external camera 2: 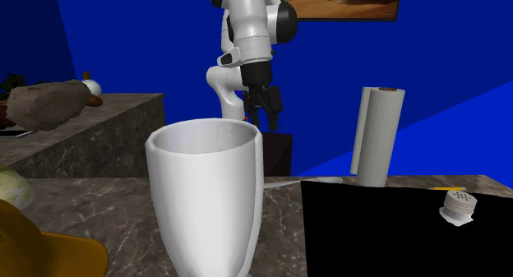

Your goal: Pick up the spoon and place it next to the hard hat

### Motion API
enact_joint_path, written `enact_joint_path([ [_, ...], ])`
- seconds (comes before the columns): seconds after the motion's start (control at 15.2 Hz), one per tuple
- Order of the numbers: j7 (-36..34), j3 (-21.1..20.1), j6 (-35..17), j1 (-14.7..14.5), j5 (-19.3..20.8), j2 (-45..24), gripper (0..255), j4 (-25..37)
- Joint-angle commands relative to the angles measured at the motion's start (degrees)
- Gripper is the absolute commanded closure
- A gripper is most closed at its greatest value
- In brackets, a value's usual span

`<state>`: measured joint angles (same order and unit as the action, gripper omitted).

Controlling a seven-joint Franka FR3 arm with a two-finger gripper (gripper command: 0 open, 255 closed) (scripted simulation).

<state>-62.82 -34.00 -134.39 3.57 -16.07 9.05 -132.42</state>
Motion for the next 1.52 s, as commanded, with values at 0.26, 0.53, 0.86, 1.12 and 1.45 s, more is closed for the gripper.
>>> enact_joint_path([
  [0.26,-17.2,-2.6,-7.8,-0.1,11.0,-15.1,0,8.9],
  [0.53,-24.7,-0.7,-10.3,-2.8,16.9,-22.2,0,13.8],
  [0.86,-26.8,0.6,-13.1,-4.5,19.9,-25.8,0,14.2],
  [1.12,-27.4,1.1,-13.9,-5.1,20.8,-26.9,0,14.4],
  [1.45,-27.4,1.1,-13.9,-5.1,20.8,-26.9,0,14.4],
])
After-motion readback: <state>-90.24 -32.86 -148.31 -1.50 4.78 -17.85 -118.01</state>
